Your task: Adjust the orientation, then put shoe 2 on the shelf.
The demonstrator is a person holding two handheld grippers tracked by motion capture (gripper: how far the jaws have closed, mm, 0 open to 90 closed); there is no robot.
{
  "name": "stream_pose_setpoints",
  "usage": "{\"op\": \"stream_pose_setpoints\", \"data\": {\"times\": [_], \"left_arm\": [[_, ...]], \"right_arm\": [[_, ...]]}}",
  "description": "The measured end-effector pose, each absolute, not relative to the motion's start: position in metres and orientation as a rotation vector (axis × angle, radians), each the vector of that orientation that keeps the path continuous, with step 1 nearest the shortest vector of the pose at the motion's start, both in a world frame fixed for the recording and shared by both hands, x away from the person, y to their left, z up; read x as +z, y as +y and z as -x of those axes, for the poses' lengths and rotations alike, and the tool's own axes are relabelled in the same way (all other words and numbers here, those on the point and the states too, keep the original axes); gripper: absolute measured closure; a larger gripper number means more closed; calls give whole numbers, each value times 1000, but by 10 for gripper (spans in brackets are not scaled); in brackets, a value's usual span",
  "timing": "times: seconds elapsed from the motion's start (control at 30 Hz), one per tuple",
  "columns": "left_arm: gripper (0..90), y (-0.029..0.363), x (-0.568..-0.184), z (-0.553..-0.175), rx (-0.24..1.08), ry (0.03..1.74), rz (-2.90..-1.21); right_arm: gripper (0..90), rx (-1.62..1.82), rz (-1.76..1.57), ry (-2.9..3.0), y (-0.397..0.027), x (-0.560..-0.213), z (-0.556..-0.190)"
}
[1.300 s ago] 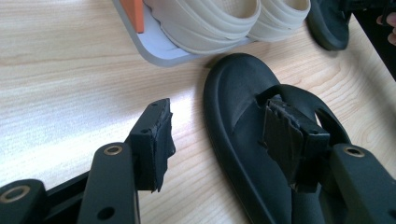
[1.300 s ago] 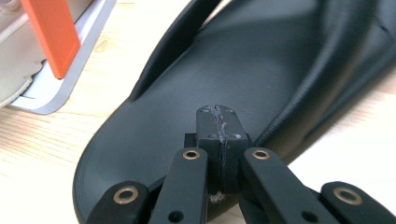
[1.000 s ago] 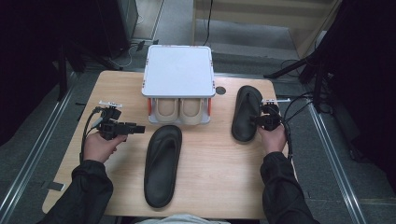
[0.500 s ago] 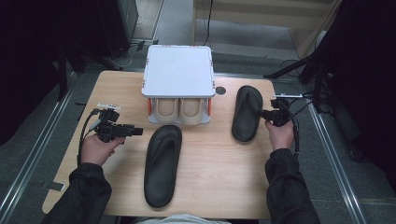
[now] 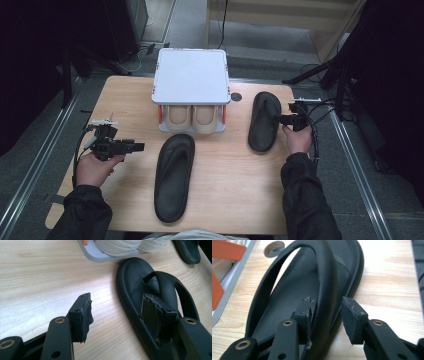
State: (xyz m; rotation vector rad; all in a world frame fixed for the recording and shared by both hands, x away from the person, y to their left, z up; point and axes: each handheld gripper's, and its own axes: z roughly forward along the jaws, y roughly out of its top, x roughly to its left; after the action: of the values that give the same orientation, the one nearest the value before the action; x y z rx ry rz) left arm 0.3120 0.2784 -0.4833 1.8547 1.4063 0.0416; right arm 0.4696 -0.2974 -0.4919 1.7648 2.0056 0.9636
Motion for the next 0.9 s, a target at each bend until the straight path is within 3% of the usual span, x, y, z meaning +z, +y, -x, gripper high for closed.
{"op": "stream_pose_setpoints", "data": {"times": [0.27,0.63,0.9], "left_arm": [[413,282,-484,-305,51,1424,-1848],[412,282,-485,-303,45,1427,-1848],[412,281,-486,-303,56,1428,-1856]], "right_arm": [[615,928,-1771,2024,-289,-498,-480],[717,948,-1816,1986,-289,-501,-484],[735,943,-1831,1991,-286,-500,-485]]}}
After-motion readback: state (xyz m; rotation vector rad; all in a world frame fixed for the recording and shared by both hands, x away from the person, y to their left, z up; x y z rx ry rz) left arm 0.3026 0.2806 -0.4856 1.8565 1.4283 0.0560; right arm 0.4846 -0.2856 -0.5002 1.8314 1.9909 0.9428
